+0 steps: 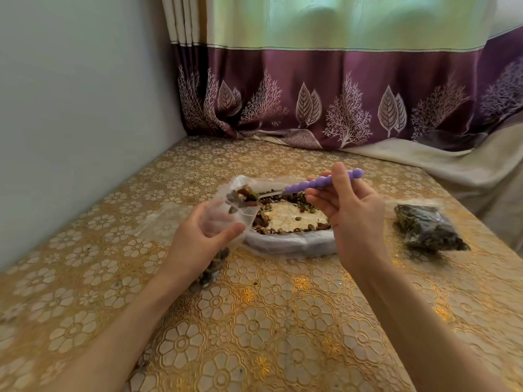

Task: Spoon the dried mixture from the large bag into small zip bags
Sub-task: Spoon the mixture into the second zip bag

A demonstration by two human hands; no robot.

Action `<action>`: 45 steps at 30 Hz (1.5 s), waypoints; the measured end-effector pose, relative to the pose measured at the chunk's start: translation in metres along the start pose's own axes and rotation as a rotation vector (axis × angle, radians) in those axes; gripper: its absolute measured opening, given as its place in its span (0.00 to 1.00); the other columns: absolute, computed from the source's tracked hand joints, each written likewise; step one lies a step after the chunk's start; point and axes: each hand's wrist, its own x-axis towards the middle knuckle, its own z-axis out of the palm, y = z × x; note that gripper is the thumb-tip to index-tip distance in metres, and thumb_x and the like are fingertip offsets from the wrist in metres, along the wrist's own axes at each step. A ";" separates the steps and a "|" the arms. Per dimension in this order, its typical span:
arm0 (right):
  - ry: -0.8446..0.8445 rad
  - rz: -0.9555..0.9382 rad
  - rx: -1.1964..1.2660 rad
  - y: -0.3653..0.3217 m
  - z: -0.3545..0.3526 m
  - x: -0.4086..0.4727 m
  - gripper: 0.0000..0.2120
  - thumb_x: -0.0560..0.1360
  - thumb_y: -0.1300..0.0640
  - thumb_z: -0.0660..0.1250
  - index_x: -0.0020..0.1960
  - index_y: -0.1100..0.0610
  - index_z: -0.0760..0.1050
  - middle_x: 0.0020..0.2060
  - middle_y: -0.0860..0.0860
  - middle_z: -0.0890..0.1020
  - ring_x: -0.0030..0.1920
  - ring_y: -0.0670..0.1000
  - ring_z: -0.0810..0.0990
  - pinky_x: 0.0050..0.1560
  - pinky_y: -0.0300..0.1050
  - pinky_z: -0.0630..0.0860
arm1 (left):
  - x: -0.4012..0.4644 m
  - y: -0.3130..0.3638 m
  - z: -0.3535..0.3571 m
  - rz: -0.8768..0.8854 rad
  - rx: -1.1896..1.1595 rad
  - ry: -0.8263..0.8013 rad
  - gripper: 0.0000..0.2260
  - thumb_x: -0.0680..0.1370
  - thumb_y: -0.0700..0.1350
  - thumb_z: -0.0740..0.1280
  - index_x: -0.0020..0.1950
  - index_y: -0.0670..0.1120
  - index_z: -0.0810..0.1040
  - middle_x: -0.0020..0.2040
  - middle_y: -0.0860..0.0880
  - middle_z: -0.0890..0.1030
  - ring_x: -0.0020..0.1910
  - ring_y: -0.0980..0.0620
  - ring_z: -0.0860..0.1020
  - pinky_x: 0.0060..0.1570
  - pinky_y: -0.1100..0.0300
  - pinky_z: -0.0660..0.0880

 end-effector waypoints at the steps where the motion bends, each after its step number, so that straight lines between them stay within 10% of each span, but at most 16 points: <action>1: -0.032 0.003 -0.001 0.001 0.003 -0.002 0.13 0.78 0.56 0.61 0.42 0.65 0.76 0.38 0.61 0.84 0.38 0.54 0.83 0.40 0.38 0.80 | 0.000 0.001 0.000 -0.006 -0.012 -0.002 0.26 0.60 0.64 0.68 0.55 0.62 0.67 0.48 0.62 0.78 0.42 0.65 0.80 0.35 0.73 0.74; 13: -0.299 -0.018 0.056 0.005 0.008 -0.005 0.08 0.78 0.63 0.59 0.48 0.65 0.75 0.38 0.54 0.85 0.40 0.50 0.83 0.45 0.40 0.80 | 0.000 -0.003 -0.003 0.042 -0.093 0.145 0.27 0.64 0.60 0.70 0.59 0.49 0.74 0.46 0.58 0.82 0.45 0.62 0.81 0.41 0.69 0.76; 25: 0.200 -0.209 -0.246 0.013 -0.030 0.023 0.12 0.80 0.53 0.59 0.40 0.55 0.75 0.29 0.45 0.82 0.34 0.44 0.79 0.38 0.36 0.78 | 0.000 0.001 -0.005 0.051 -0.036 0.180 0.31 0.65 0.59 0.70 0.63 0.46 0.72 0.49 0.56 0.81 0.47 0.60 0.80 0.50 0.58 0.77; 33: 0.310 -0.142 -0.471 0.028 -0.061 0.037 0.14 0.82 0.52 0.54 0.41 0.55 0.71 0.30 0.51 0.82 0.41 0.61 0.82 0.44 0.54 0.75 | -0.001 0.001 -0.004 0.059 -0.001 0.207 0.27 0.67 0.58 0.70 0.62 0.46 0.73 0.48 0.57 0.82 0.45 0.62 0.80 0.48 0.61 0.76; 39: 0.306 -0.042 -0.436 0.025 -0.071 0.041 0.15 0.83 0.54 0.51 0.42 0.59 0.69 0.23 0.50 0.80 0.26 0.43 0.78 0.33 0.36 0.70 | -0.001 0.004 -0.004 0.059 -0.012 0.188 0.27 0.67 0.58 0.69 0.62 0.48 0.73 0.49 0.56 0.81 0.46 0.62 0.80 0.49 0.60 0.76; 45: 0.187 0.007 -0.464 0.026 -0.059 0.036 0.16 0.82 0.55 0.53 0.41 0.61 0.71 0.32 0.61 0.82 0.38 0.66 0.81 0.27 0.38 0.70 | -0.002 0.004 -0.004 0.064 -0.016 0.178 0.27 0.67 0.58 0.69 0.62 0.48 0.73 0.48 0.56 0.81 0.45 0.62 0.80 0.48 0.60 0.76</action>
